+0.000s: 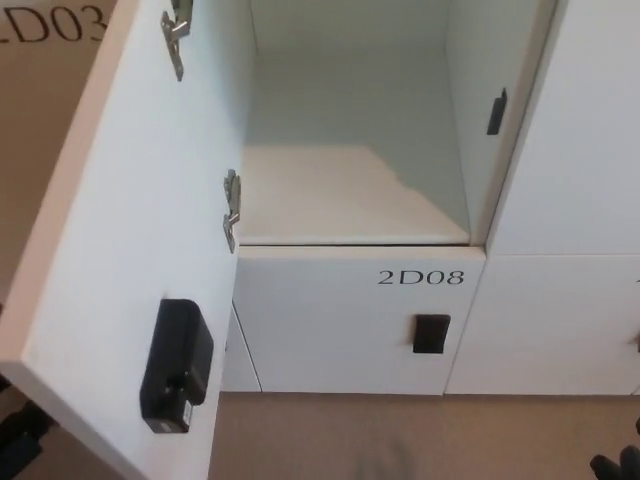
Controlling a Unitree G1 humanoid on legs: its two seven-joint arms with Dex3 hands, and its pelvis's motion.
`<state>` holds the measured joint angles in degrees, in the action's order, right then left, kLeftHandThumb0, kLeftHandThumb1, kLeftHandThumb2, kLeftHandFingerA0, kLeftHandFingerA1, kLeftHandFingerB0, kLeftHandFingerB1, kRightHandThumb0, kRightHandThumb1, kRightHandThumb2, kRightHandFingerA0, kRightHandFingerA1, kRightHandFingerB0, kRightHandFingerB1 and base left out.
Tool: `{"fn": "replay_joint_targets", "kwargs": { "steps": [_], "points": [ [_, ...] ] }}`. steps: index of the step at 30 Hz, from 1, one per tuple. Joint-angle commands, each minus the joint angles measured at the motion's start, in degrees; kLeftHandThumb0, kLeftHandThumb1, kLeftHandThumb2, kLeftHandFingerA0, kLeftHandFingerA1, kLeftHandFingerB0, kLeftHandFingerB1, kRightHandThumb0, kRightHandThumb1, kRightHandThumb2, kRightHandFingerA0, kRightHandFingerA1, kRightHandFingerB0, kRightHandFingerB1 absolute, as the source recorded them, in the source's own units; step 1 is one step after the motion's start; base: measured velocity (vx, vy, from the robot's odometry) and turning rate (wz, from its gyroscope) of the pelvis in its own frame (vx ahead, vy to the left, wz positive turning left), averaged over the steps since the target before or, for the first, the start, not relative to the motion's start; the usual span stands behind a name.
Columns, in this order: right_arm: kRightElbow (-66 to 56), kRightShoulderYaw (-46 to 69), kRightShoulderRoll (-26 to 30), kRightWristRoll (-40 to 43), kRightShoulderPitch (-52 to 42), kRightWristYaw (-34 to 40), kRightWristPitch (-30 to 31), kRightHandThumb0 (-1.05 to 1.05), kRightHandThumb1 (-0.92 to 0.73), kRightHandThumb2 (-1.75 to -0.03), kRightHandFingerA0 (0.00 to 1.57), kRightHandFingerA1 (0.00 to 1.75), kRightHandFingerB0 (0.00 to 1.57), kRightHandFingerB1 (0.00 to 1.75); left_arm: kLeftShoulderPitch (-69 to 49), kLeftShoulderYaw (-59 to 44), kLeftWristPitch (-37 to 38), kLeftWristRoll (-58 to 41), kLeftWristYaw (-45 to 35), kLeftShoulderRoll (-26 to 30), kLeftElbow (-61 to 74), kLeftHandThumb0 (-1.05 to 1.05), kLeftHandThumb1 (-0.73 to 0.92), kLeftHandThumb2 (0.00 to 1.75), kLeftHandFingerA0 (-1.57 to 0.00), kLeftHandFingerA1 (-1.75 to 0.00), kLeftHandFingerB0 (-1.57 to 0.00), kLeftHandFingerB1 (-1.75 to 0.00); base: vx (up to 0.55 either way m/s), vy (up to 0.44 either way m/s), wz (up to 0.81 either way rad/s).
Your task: The robot walks towards an open cabinet and lifts its left hand to push the door towards the right to close it.
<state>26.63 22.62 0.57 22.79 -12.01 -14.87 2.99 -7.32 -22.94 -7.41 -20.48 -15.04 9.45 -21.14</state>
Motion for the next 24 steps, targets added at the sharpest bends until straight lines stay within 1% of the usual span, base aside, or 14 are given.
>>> {"fn": "replay_joint_targets", "kwargs": {
  "steps": [1, 5, 6, 10, 21, 22, 24],
  "points": [
    [-0.2, 0.2, 0.1, 0.4, -0.6, 0.2, -0.3, -0.35, -0.67, -0.59, 0.42, 0.45, 0.3, 0.35, 0.4, 0.2, 1.8, 1.3, 0.5, 1.1, -0.4, -0.23, 0.65, 0.59, -0.6, -0.49, -0.53, -0.44, 0.0, 0.0, 0.0],
    [-0.4, 0.2, 0.1, 0.3, -0.8, 0.0, -0.3, -0.36, -0.66, -0.59, 0.39, 0.45, 0.3, 0.35, 0.9, 0.4, 2.0, 1.3, 0.3, 1.1, -0.8, -0.23, 0.65, 0.59, -0.62, -0.49, -0.52, -0.44, 0.05, 0.161, 0.04],
    [-0.3, 0.3, 0.1, 0.5, -0.8, -0.1, -0.2, -0.36, -0.65, -0.59, 0.42, 0.46, 0.28, 0.35, 1.1, 0.5, 2.0, 1.4, 0.3, 1.2, -0.9, -0.23, 0.64, 0.58, -0.63, -0.48, -0.52, -0.43, 0.02, 0.193, 0.17],
    [-0.5, 0.6, 0.0, 1.0, -0.7, 0.1, 0.4, -0.35, -0.66, -0.59, 0.42, 0.45, 0.29, 0.35, 1.2, 0.8, 1.9, 1.5, 0.3, 1.3, -0.8, -0.24, 0.64, 0.59, -0.61, -0.48, -0.51, -0.43, 0.04, 0.157, 0.12],
    [0.4, 0.6, 0.2, 1.0, -0.3, -0.9, -0.5, -0.35, -0.66, -0.59, 0.39, 0.46, 0.27, 0.35, 1.9, 1.3, 2.8, 2.1, -0.2, 1.8, -1.4, -0.24, 0.62, 0.58, -0.61, -0.48, -0.49, -0.43, 0.0, 0.0, 0.0],
    [0.4, 0.6, 0.2, 1.0, -0.2, -0.9, -0.4, -0.35, -0.65, -0.59, 0.43, 0.46, 0.29, 0.35, 2.0, 1.3, 2.9, 2.0, -0.4, 1.8, -1.6, -0.24, 0.63, 0.58, -0.59, -0.48, -0.49, -0.43, 0.0, 0.0, 0.0],
    [0.4, 0.6, 0.2, 0.9, -0.3, -0.8, -0.3, -0.35, -0.65, -0.59, 0.43, 0.46, 0.29, 0.35, 2.0, 1.2, 2.9, 1.9, -0.6, 1.8, -1.8, -0.24, 0.63, 0.58, -0.59, -0.48, -0.49, -0.43, 0.0, 0.0, 0.0]
  ]
}}
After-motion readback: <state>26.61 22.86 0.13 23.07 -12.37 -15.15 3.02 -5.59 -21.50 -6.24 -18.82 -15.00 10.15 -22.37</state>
